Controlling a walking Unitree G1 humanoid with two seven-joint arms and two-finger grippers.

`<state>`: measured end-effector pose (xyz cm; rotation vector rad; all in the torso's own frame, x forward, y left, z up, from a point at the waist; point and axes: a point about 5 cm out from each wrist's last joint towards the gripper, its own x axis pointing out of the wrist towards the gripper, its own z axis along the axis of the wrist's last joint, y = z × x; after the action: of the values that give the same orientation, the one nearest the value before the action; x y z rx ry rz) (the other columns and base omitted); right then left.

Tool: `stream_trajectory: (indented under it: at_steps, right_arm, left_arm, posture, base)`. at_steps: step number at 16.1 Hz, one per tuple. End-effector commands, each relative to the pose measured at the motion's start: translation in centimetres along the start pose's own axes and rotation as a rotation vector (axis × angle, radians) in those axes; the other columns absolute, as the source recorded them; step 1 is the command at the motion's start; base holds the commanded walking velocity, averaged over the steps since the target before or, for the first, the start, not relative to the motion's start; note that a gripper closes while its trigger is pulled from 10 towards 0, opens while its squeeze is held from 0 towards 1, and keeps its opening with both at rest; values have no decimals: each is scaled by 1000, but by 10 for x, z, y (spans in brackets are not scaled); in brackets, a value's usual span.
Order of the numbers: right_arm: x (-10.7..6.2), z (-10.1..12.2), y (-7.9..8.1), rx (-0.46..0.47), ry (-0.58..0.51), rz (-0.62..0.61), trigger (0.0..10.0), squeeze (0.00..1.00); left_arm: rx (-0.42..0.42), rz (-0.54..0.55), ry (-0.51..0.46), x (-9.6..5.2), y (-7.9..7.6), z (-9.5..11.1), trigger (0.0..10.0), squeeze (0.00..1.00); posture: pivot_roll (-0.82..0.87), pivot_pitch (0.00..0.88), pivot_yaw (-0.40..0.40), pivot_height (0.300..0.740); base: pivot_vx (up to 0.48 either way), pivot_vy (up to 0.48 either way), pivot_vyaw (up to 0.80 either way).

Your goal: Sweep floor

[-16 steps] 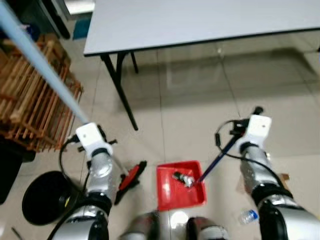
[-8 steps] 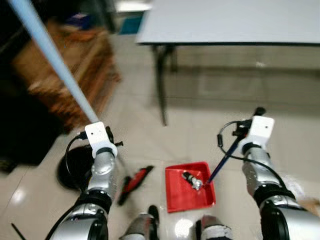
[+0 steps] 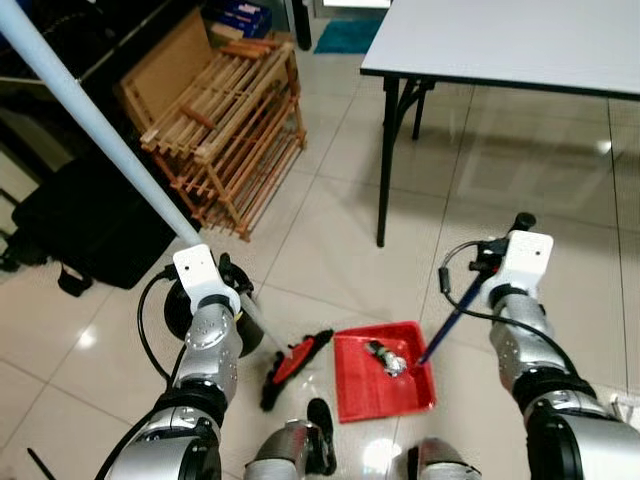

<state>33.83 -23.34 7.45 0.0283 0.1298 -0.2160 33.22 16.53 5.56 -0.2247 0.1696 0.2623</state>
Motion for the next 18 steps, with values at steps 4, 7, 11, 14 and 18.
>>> stream_trajectory:
  at_steps: [4, 7, 11, 14, 18]
  right_arm:
    - [-1, -2, 5, 10, 7, 13, 10000, 0]
    - [-1, -3, 5, 6, 8, 12, 10000, 0]
    - [-2, -3, 3, 5, 6, 6, 10000, 0]
    - [-2, -3, 1, 4, 5, 2, 10000, 0]
    - [-3, -5, -3, 6, 2, -6, 10000, 0]
  left_arm:
    - [-6, -7, 0, 2, 2, 3, 10000, 0]
    - [-3, 12, 11, 2, 6, 3, 10000, 0]
    - [-5, 7, 9, 4, 4, 5, 10000, 0]
    - [-13, -20, 9, 4, 3, 5, 10000, 0]
    - [-12, -8, 13, 4, 4, 5, 10000, 0]
  posture:
    - [-202, 178, 147, 740]
    - [-203, 175, 149, 740]
    - [-207, 173, 152, 740]
    - [-212, 169, 153, 740]
    - [-216, 170, 157, 740]
  base:
    - [0, 0, 600]
    - [0, 0, 800]
    - [0, 0, 800]
    - [232, 0, 800]
    - [472, 0, 28]
